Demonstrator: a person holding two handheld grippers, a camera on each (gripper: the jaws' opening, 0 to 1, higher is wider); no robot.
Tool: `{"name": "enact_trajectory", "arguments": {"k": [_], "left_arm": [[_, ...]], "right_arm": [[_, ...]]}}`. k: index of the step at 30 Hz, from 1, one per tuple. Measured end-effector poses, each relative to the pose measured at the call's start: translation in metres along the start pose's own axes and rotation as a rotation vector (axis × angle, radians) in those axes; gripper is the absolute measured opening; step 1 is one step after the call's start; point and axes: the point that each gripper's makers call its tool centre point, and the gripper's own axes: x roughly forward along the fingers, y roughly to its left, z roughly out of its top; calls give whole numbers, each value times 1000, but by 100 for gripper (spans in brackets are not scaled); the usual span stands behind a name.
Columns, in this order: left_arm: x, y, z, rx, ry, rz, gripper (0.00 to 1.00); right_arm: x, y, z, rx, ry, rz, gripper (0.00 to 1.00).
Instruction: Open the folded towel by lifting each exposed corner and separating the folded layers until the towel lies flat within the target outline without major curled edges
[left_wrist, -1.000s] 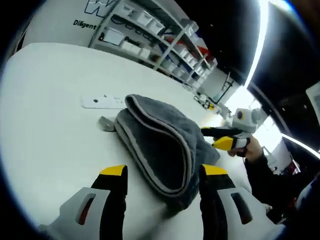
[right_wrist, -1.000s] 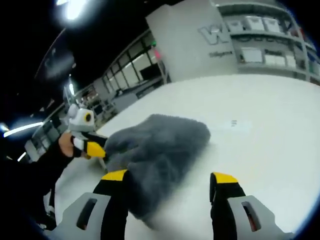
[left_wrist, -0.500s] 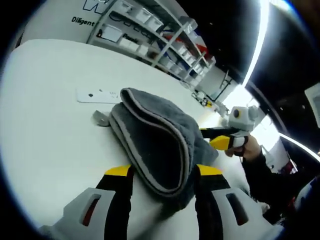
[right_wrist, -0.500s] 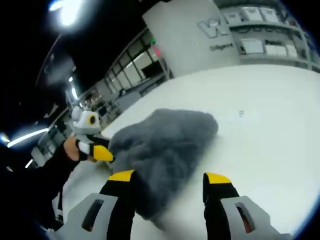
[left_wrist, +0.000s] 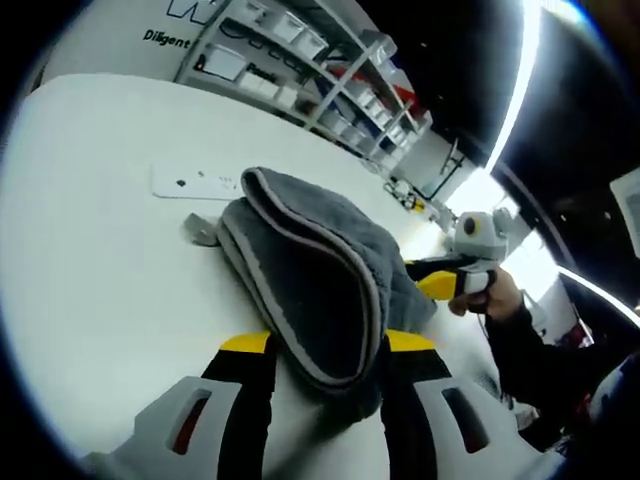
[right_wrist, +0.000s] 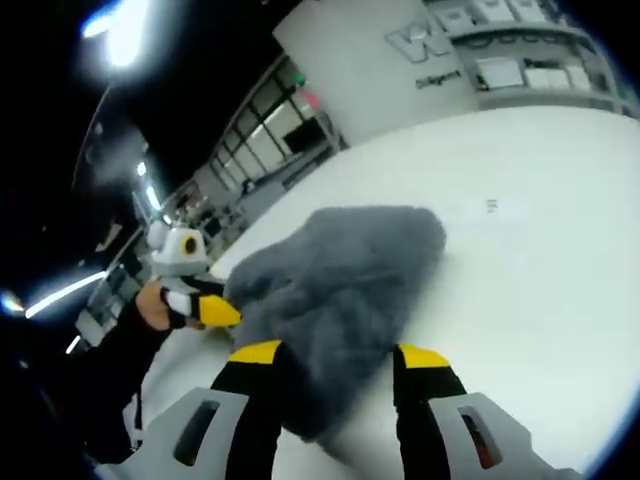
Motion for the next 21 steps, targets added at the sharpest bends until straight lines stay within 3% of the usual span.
{"name": "enact_trajectory", "arguments": {"k": [21], "left_arm": [[7,1,1,-8,-17,-2,19]], "right_arm": [[5,-3,-1,27,-3,12,24]]}}
